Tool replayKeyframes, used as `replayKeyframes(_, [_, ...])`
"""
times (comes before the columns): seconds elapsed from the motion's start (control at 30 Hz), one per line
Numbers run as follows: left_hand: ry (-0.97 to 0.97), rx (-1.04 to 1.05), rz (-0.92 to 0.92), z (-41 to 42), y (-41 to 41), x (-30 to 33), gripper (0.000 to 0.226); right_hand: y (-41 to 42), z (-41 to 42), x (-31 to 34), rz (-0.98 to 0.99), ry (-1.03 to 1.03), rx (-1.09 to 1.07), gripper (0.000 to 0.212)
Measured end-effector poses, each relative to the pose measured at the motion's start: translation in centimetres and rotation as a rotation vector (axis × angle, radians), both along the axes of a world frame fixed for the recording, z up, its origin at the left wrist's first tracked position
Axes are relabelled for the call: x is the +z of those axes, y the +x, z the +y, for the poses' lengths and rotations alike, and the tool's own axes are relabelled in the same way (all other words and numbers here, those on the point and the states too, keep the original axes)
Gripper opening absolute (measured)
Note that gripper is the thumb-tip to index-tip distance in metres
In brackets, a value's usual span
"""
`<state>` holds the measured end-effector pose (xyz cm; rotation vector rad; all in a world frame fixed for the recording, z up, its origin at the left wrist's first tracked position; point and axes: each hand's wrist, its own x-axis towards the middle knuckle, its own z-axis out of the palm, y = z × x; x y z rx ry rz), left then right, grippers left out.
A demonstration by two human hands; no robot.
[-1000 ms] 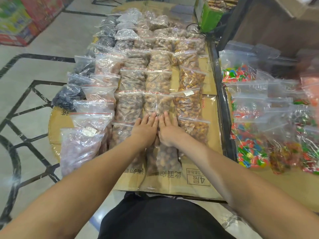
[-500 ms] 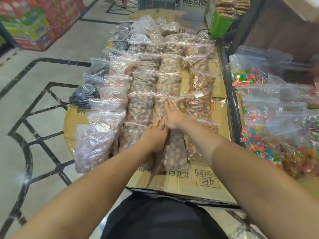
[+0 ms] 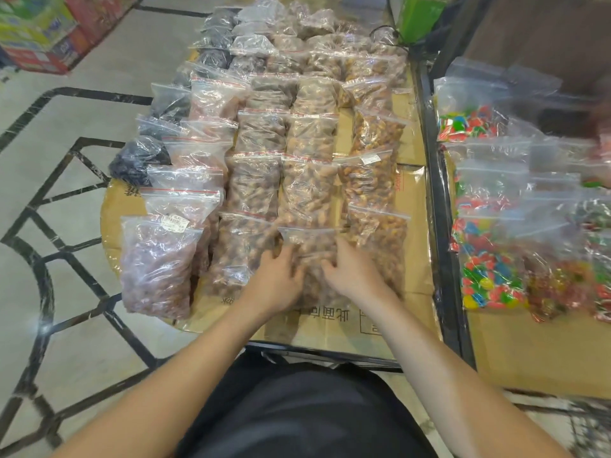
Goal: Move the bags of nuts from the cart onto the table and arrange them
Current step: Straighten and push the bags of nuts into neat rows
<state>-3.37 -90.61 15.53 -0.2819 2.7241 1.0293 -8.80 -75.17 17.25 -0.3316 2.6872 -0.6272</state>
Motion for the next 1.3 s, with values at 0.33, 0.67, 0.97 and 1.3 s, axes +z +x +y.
replayKeyframes(0.33, [0.193, 0.314, 0.076, 3.1, -0.1, 0.2, 0.035, 0.2, 0.1, -0.1, -0.315, -0.495, -0.352, 0.049])
replayKeyframes(0.67, [0.094, 0.29, 0.17, 2.7, 1.0, 0.8, 0.049, 0.7, -0.4, -1.2, -0.153, -0.38, -0.13, 0.046])
replayKeyframes(0.97, [-0.08, -0.124, -0.042, 0.9, 1.3, -0.5, 0.076, 1.7, -1.2, -1.9, -0.199, -0.353, -0.139, 0.061])
replayKeyframes(1.3, [-0.581, -0.275, 0.007, -0.7, -0.3, -1.3, 0.067, 1.2, -0.8, -1.5, -0.058, -0.075, 0.206, 0.069])
